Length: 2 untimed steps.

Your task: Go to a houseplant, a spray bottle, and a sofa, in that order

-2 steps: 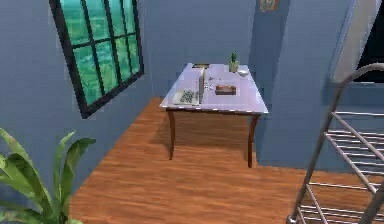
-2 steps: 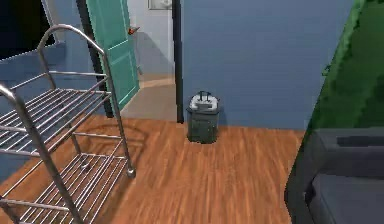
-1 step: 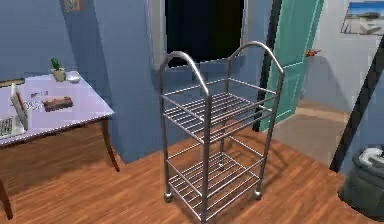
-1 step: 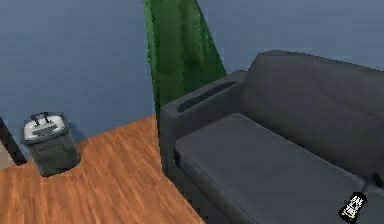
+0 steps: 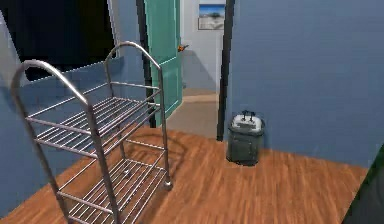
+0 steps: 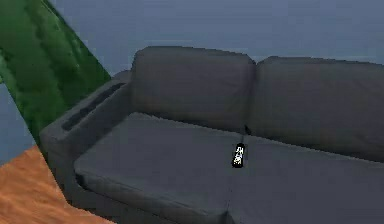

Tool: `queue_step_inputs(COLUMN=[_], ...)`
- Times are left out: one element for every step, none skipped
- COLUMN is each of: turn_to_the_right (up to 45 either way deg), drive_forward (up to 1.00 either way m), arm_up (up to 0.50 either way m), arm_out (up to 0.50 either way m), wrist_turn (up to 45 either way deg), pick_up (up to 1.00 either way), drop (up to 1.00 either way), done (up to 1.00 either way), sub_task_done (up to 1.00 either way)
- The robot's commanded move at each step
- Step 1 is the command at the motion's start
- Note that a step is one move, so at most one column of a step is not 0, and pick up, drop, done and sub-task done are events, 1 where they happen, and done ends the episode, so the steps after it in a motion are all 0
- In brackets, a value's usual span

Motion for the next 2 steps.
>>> queue_step_inputs(turn_to_the_right=[0.0,3.0], drive_forward=[1.0,0.0], arm_up=[0.0,0.0], arm_out=[0.0,0.0], wrist_turn=[0.0,0.0], pick_up=[0.0,0.0], drop=[0.0,0.0], done=[0.0,0.0], sub_task_done=[0.0,0.0])
